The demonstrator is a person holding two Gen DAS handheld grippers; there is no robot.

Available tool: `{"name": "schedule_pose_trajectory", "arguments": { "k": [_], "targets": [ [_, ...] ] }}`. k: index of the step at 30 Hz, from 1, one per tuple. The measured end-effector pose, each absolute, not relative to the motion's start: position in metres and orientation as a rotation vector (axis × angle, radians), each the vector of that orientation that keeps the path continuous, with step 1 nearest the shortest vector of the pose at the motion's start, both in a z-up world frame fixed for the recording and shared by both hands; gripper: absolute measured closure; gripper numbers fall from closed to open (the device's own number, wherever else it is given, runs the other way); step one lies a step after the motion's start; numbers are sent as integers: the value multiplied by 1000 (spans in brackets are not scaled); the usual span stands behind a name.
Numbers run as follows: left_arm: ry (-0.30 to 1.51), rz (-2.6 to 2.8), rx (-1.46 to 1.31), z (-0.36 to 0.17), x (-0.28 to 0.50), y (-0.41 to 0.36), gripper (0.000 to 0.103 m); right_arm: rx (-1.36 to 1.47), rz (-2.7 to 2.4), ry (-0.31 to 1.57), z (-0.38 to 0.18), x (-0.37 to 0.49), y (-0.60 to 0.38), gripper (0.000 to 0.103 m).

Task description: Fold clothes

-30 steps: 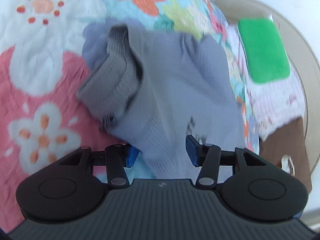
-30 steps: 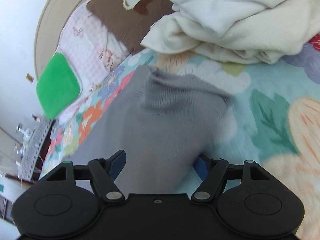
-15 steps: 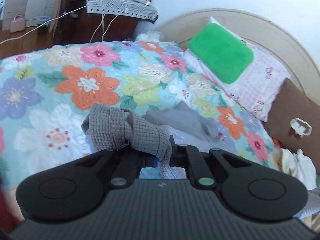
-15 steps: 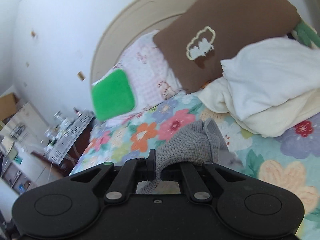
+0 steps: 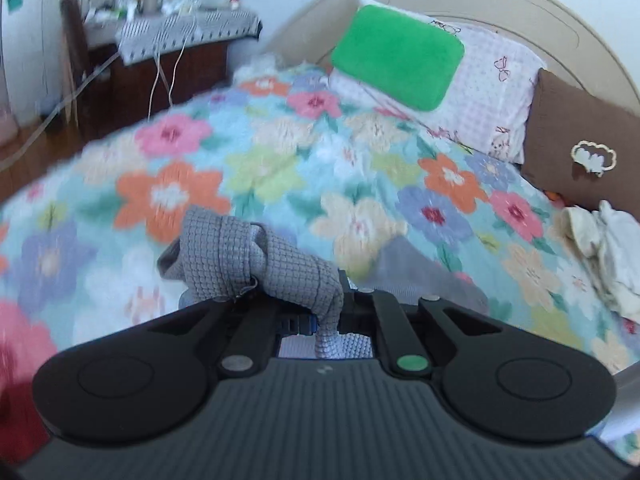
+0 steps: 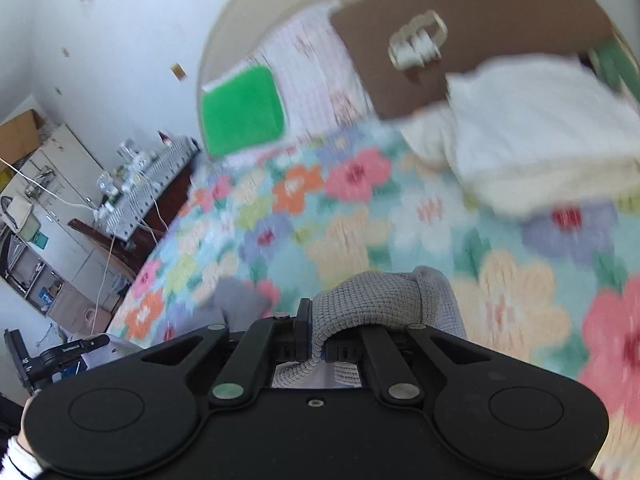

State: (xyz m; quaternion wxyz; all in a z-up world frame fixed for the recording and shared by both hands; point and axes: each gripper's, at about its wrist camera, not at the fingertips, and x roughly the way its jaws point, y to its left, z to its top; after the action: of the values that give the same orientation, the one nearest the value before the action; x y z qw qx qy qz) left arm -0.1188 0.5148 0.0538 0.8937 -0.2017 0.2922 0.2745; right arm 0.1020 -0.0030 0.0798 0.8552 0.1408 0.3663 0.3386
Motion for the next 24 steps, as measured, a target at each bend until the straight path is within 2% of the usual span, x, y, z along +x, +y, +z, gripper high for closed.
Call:
{"name": "schedule_pose_trajectory", "arguments": {
  "k": [2, 6, 8, 10, 13, 15, 20, 22, 24],
  "targets": [
    [555, 580, -399, 81, -102, 522, 96, 304, 722, 655, 109, 113, 1, 98],
    [308, 562, -310, 159, -118, 504, 96, 404, 759, 450, 151, 107, -16, 98],
    [249, 564, -320, 184, -136, 489, 96, 438, 752, 448, 150, 98, -33, 98],
    [250, 543, -372, 184, -156, 476, 96, 462, 738, 475, 138, 87, -51, 98],
    [328, 549, -472, 142, -185, 458, 96, 487, 687, 581, 89, 64, -75, 98],
    [421, 586, -516, 95, -204, 443, 96, 475, 643, 676, 50, 46, -87, 98],
    [709, 676, -436, -14, -223, 398, 96, 317, 502, 993, -39, 25, -89, 98],
    [802, 700, -393, -40, -222, 385, 96, 345, 476, 1003, -46, 25, -88, 98],
    [796, 722, -349, -43, -225, 375, 96, 324, 468, 971, -38, 23, -84, 98]
  ]
}}
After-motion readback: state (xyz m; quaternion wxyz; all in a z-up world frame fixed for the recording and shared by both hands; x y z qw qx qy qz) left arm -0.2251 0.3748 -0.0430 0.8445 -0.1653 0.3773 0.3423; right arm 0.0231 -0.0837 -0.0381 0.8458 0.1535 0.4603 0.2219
